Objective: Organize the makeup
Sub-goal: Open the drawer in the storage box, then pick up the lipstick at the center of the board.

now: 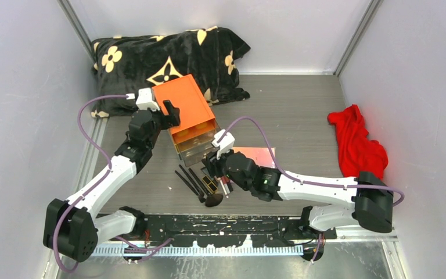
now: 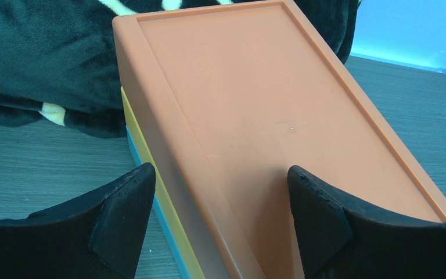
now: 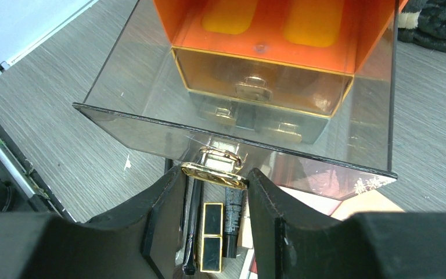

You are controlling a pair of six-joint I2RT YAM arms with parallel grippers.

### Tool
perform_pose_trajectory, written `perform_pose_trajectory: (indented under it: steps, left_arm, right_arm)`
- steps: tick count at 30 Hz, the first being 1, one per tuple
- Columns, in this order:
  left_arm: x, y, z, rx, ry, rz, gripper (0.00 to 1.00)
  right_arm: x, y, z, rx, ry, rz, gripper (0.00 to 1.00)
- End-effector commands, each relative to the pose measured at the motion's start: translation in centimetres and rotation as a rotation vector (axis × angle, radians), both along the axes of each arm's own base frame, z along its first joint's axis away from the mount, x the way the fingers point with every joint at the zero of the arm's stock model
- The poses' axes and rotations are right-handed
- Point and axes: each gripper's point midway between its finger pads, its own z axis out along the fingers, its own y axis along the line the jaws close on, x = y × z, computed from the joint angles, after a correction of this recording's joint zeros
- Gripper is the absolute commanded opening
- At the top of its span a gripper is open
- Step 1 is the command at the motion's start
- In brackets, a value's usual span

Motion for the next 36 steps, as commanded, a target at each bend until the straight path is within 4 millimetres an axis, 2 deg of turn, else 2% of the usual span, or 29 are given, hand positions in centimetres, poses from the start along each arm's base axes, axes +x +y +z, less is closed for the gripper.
perform_pose_trajectory:
  steps: [1,2,5,9,15,22,24,28,30,31,33,36]
  left_arm:
    - [-2.3,1.9,-7.7,0.173,0.259,0.021,0.82]
    - [-2.3,1.9,-7.8,0.175,0.261,0.021,0.82]
    - [-2.3,2.0,-7.9,0.18,0.265,0.021,0.82]
    - [-2.4,2.1,-8.0,0.187,0.268,0.021,0.82]
    - [-2.3,2.0,-8.2,0.192,0.274,0.019,0.83]
    - [-2.3,2.1,-8.3,0.197,0.278,0.019,0.83]
    - [-2.3,2.1,-8.2,0.2,0.277,0.02,0.83]
    - [-2.4,2.3,-8.0,0.209,0.272,0.026,0.84]
    - [-2.3,2.4,-7.9,0.209,0.27,0.031,0.84]
    - [-2.3,2.4,-7.9,0.209,0.27,0.031,0.85]
    - [-2.2,2.2,-7.8,0.203,0.268,0.028,0.85]
    - [-2.2,2.1,-7.8,0.195,0.27,0.023,0.85]
  right_arm:
    - [-0.6,-2.0,-2.6,-0.072,0.054,-0.035,0.11]
    - [-0.6,-2.0,-2.6,-0.073,0.054,-0.035,0.12]
    - [-0.4,-2.0,-2.7,-0.081,0.045,-0.046,0.31]
    - [-0.2,-1.8,-2.2,-0.094,0.022,-0.043,0.49]
    - [-0.2,-1.9,0.4,-0.082,-0.022,-0.034,0.59]
    - [-0.8,-3.6,3.0,-0.103,-0.045,-0.021,0.62]
    - [-1.0,-4.8,3.2,-0.113,-0.038,-0.039,0.75]
    - [-2.2,-6.7,3.8,-0.05,-0.019,-0.039,0.76]
    - [-2.8,-7.5,3.8,-0.019,-0.006,-0.033,0.92]
    - [-2.9,-7.8,3.3,-0.029,0.006,-0.036,0.95]
    - [-3.0,-8.3,1.7,-0.081,0.033,-0.049,0.88]
    - [-3.4,-8.1,-1.1,-0.166,0.084,-0.031,0.67]
